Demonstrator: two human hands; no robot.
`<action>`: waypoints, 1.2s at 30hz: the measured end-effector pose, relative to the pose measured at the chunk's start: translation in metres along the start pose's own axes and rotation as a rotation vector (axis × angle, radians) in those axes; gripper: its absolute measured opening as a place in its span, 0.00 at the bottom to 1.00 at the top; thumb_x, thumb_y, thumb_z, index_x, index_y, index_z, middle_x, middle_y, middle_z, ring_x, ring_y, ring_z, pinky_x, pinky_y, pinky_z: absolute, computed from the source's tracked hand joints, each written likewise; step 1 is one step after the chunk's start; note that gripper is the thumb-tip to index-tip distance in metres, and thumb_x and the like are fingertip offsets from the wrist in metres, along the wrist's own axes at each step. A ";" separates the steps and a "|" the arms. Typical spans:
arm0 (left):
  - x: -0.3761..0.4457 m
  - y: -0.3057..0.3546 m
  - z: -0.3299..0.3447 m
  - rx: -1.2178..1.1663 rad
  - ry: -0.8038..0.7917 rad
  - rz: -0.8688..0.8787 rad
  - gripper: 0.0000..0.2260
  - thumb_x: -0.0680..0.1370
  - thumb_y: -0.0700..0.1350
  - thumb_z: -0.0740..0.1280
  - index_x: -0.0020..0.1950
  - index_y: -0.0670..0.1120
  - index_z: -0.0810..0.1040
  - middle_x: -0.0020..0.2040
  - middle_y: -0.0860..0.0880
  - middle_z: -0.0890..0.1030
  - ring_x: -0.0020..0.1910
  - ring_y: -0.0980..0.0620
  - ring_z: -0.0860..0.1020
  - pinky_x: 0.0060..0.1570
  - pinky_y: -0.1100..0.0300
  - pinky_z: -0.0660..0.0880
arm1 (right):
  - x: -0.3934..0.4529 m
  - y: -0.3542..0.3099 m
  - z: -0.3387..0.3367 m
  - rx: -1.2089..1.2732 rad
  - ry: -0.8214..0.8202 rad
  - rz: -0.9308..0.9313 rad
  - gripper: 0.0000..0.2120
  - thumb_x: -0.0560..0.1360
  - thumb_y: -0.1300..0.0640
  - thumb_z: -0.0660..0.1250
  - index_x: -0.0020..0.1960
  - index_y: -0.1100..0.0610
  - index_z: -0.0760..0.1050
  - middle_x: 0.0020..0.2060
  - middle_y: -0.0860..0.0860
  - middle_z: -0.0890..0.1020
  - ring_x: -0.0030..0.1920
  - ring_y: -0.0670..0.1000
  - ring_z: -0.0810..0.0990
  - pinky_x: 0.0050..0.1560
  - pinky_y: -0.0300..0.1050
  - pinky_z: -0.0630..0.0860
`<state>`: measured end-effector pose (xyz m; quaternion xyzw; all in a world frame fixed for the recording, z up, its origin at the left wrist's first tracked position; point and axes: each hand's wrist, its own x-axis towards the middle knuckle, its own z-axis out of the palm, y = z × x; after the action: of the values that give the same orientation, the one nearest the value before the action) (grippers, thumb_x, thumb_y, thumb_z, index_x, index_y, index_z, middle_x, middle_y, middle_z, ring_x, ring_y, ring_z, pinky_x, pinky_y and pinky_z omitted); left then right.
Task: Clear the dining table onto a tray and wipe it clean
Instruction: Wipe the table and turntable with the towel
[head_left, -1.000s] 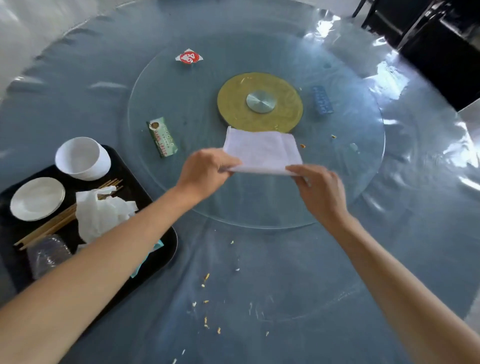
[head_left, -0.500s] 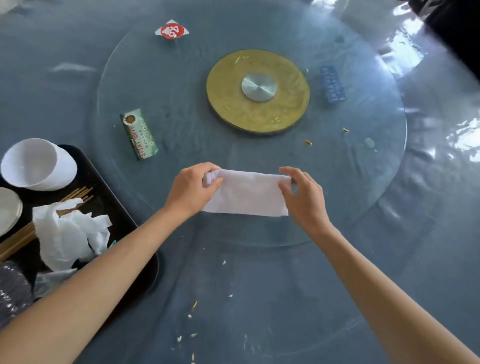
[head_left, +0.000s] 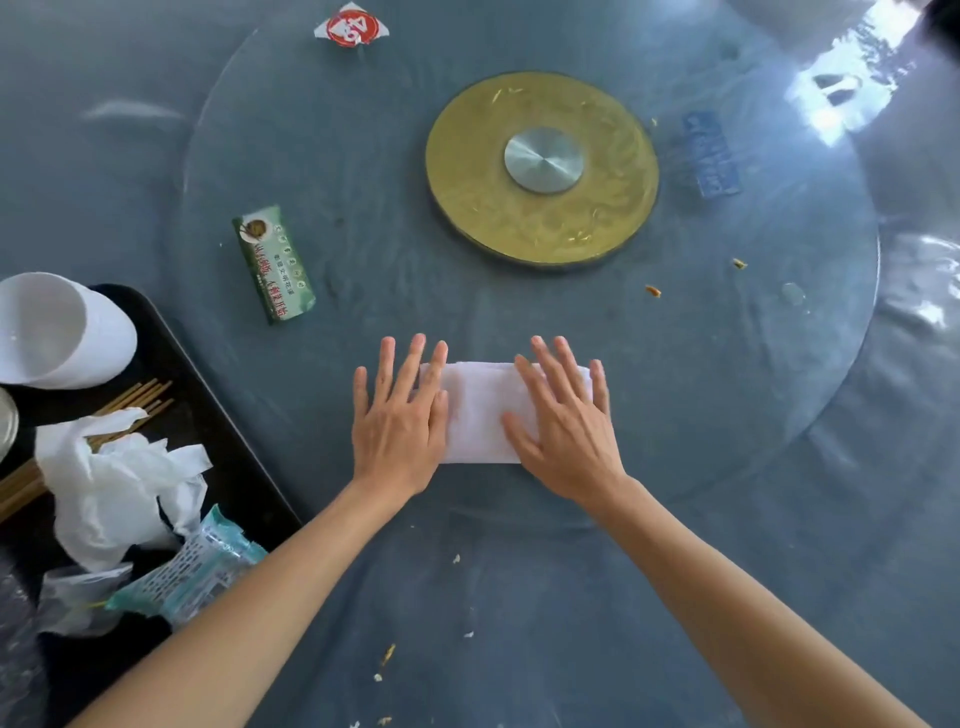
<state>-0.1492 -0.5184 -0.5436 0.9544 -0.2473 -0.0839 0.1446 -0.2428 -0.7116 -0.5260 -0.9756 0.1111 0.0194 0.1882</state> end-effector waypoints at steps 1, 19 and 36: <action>-0.004 -0.002 0.000 -0.038 0.016 -0.072 0.24 0.85 0.53 0.46 0.83 0.56 0.53 0.83 0.51 0.56 0.82 0.46 0.46 0.78 0.40 0.49 | 0.006 -0.003 -0.001 0.081 -0.026 -0.080 0.29 0.82 0.43 0.58 0.81 0.47 0.61 0.83 0.50 0.57 0.83 0.55 0.50 0.80 0.61 0.49; 0.025 -0.078 -0.023 0.008 0.005 -0.037 0.28 0.83 0.58 0.38 0.83 0.54 0.53 0.83 0.58 0.51 0.82 0.55 0.44 0.79 0.42 0.41 | 0.029 -0.069 0.029 -0.111 0.282 -0.184 0.18 0.77 0.52 0.74 0.66 0.52 0.80 0.40 0.57 0.78 0.35 0.59 0.76 0.34 0.50 0.74; 0.066 0.028 0.012 0.012 -0.003 -0.121 0.25 0.84 0.55 0.41 0.82 0.59 0.49 0.84 0.52 0.46 0.82 0.49 0.42 0.78 0.40 0.43 | 0.240 0.105 -0.095 -0.224 0.175 -0.195 0.18 0.85 0.59 0.58 0.73 0.51 0.73 0.54 0.61 0.74 0.54 0.66 0.79 0.45 0.58 0.74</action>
<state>-0.1079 -0.5771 -0.5518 0.9683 -0.1900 -0.0926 0.1332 -0.0325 -0.8923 -0.4955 -0.9946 0.0288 -0.0719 0.0690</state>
